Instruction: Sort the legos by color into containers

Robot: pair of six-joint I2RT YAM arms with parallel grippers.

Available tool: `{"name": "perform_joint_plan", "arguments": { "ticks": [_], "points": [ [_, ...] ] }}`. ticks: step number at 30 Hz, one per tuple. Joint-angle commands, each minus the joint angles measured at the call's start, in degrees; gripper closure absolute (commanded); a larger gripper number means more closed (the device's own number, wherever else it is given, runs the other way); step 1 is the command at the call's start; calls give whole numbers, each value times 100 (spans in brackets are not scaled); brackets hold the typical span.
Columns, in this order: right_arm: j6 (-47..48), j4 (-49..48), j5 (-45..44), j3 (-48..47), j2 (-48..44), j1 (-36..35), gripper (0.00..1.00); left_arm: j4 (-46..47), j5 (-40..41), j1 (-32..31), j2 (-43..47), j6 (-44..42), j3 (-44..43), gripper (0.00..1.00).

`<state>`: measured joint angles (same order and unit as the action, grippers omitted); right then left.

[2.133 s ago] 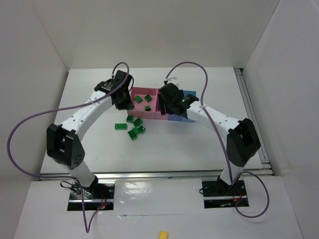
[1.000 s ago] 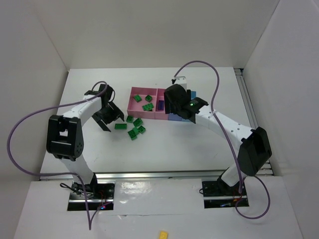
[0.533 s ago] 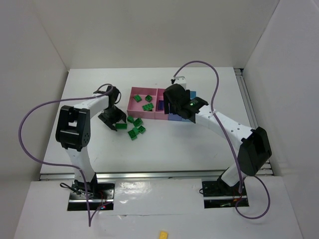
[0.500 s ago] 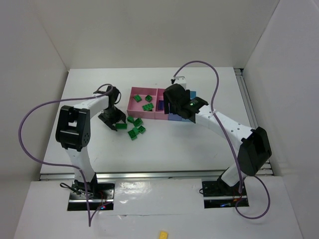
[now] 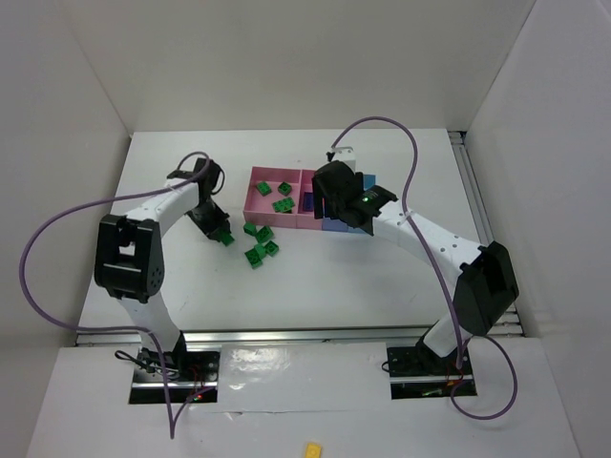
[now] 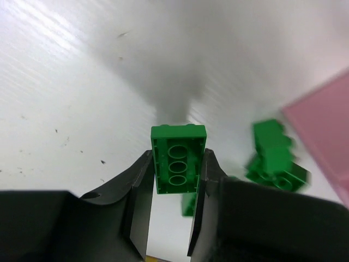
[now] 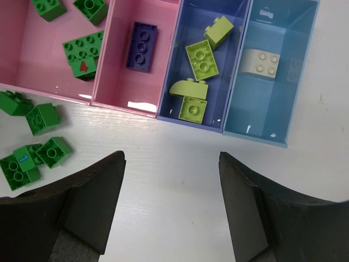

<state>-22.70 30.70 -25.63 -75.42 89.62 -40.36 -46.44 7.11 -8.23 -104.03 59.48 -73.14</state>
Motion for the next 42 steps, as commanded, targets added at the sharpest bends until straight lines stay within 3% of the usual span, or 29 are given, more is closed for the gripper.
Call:
{"name": "perform_joint_plan", "arguments": {
  "ticks": [1,6,9,10,11,12,13,15,18,21,24,27,34,42],
  "points": [
    [2,-20,-56,-184,55,-60,23,47,-70,-161,594,-850,-777,80],
    [-50,-73,-56,-184,117,-60,23,47,1,-575,464,-1369,-1859,77],
    [-50,-73,-4,-184,117,-60,23,47,-201,-723,-370,-1571,-2940,72],
    [-50,-12,-4,-184,117,-60,23,-40,-202,-724,-616,-1571,-3238,67],
    [-50,-11,-56,-236,117,-60,23,-154,-202,-724,-1115,-1571,-3859,56],
    [-50,41,-135,-237,64,-60,23,-442,-254,-724,-1355,-1650,-4170,35],
    [-50,111,-188,-237,-6,-60,23,-619,-254,-724,-1557,-1651,-4712,28],
    [-50,112,-188,-184,-93,-60,23,-910,-124,-777,-1796,-1651,-4946,15],
    [-103,112,-241,-44,-165,-60,23,-877,210,-777,-1202,-1590,-4325,11],
    [-103,112,-188,-43,-165,-60,23,-570,352,-829,-559,-1536,-3133,19],
    [-103,60,-100,-43,-24,-60,23,342,117,-829,390,-2184,-1576,21],
    [-103,-11,5,-96,29,-60,23,1055,62,-829,1059,-2941,-381,16],
    [-103,-11,5,-210,161,-165,23,1566,-34,-934,666,-3435,38,11],
    [-103,94,-117,-210,108,-165,23,1848,-87,-988,-266,-3567,-524,22]
  ]
}}
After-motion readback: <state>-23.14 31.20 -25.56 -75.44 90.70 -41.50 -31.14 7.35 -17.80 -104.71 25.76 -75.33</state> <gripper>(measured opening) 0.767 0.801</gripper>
